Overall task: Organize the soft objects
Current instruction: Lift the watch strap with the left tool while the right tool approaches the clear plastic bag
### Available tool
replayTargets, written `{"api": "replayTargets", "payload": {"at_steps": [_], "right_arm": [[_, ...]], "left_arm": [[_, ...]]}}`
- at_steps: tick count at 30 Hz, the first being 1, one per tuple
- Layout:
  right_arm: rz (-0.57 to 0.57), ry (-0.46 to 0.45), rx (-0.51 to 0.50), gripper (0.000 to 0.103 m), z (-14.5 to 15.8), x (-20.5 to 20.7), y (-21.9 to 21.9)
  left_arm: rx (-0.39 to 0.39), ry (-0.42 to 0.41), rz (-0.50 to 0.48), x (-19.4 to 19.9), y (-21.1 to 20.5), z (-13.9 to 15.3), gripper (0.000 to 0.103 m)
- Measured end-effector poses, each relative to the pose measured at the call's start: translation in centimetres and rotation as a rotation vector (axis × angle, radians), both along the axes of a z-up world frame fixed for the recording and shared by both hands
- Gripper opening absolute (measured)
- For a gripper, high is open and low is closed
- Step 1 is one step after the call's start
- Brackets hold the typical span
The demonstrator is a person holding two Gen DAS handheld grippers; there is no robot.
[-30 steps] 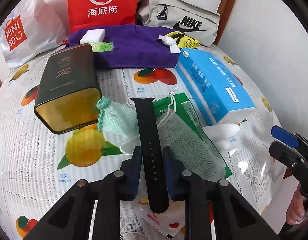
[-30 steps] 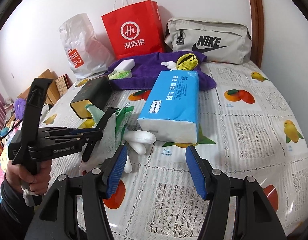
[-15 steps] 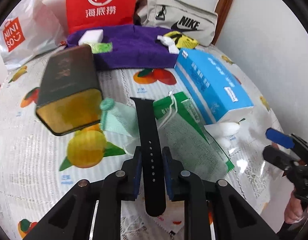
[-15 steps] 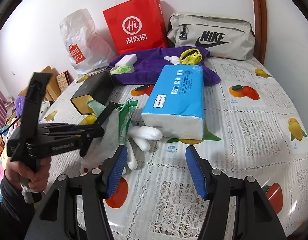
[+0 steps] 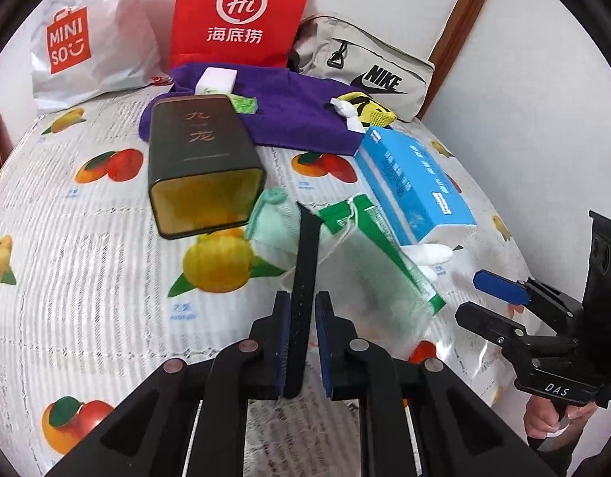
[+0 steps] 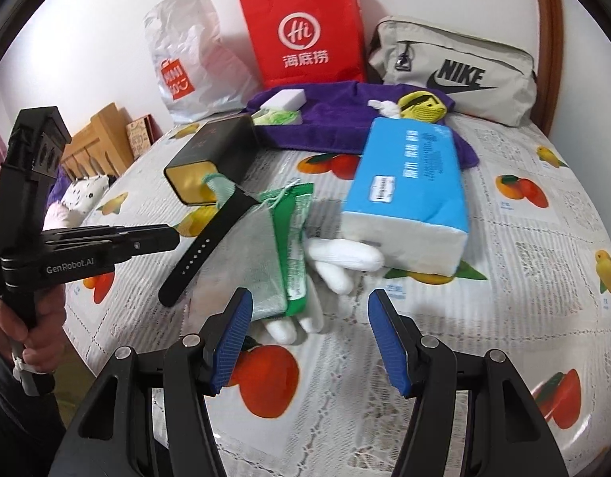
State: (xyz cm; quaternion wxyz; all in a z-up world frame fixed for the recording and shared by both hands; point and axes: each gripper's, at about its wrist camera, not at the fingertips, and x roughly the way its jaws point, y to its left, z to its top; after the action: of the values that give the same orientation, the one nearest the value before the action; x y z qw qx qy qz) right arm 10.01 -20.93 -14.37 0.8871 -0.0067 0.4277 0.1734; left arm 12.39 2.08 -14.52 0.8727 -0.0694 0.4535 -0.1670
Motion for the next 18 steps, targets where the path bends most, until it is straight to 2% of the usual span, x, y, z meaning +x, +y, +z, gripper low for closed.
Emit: {"api": "replayTargets", "payload": {"at_steps": [4, 5, 7, 10, 12, 13, 14, 15, 18], "right_arm": [[0.023, 0.007, -0.013, 0.060, -0.1, 0.2, 1.2], [0.029, 0.009, -0.021, 0.060, -0.1, 0.2, 1.6], [0.035, 0.008, -0.032, 0.060, -0.1, 0.2, 2.0], [0.038, 0.011, -0.043, 0.060, -0.2, 0.2, 2.2], [0.031, 0.017, -0.046, 0.060, -0.4, 0.3, 2.0], [0.026, 0.020, -0.047, 0.060, -0.5, 0.4, 1.9], [0.021, 0.023, -0.048, 0.060, -0.6, 0.4, 1.8], [0.018, 0.024, -0.049, 0.060, -0.6, 0.4, 1.7], [0.008, 0.024, -0.043, 0.060, -0.7, 0.4, 1.2]], "left_arm": [[0.023, 0.008, -0.025, 0.8, -0.8, -0.9, 0.015], [0.044, 0.011, -0.035, 1.1, -1.3, -1.1, 0.018], [0.113, -0.006, -0.052, 1.4, -2.4, -1.5, 0.035], [0.175, -0.027, -0.068, 1.7, -3.4, -2.0, 0.046], [0.179, -0.016, -0.074, 2.2, -3.8, -2.6, 0.044], [0.178, -0.012, -0.077, 2.4, -3.9, -2.9, 0.023], [0.184, -0.023, -0.073, 2.5, -3.8, -2.9, 0.014], [0.180, -0.025, -0.071, 2.4, -3.6, -2.8, 0.014], [0.076, -0.060, -0.056, 1.7, -2.2, -1.3, 0.012]]}}
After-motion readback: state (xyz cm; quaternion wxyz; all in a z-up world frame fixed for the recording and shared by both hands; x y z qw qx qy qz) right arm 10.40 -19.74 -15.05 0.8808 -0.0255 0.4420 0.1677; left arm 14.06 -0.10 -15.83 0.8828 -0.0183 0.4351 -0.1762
